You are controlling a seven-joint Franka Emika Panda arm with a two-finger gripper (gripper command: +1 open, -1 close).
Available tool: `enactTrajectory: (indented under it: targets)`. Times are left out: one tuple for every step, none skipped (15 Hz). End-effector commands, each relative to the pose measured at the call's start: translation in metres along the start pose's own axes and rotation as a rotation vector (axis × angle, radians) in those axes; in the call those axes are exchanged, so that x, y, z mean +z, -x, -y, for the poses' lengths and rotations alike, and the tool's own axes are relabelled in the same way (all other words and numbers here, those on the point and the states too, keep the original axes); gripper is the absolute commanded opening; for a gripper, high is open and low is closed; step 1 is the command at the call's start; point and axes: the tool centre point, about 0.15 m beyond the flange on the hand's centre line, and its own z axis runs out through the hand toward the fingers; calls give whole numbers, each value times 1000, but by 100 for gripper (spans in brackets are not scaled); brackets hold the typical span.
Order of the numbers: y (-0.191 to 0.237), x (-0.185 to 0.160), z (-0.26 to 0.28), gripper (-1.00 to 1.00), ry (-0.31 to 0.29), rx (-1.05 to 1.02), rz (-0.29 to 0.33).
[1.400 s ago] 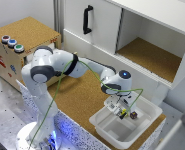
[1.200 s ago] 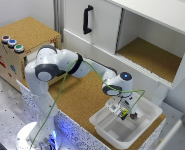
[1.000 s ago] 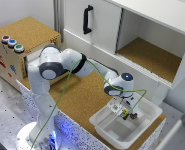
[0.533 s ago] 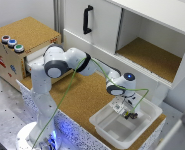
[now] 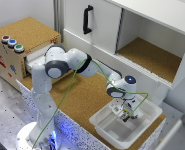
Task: Move to the drawer, then store the yellow object
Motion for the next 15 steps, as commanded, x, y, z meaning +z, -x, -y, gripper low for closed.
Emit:
enactTrajectory:
  targets:
    - [-13,-44,13,-100,-119,-32,-55]
    - [-15,-59,19,-100,-132,-41,-75]
    - [-17,-68,23,-100,-138,-49,-87]
    - [-19,-87,32,-100,-150,-70,-114]
    - [-20,-105,42,-100,-160,-96,-132]
    - [-21,-126,56,-100,-173,-134,-170]
    - [-21,-145,70,-100,-186,-167,-196]
    - [-21,-160,85,-100,-203,-207,-213]
    - [-22,-170,100,-100,-221,-248,-214]
    - [-23,-176,112,-100,-238,-283,-204]
    - [-25,-179,135,-100,-282,-351,-173]
    - [-26,-178,159,-100,-289,-421,-148]
    - [-24,-179,187,-100,-301,-510,-119]
    - [-19,-183,212,-100,-313,-583,-108]
    - [-13,-188,235,-100,-327,-648,-102]
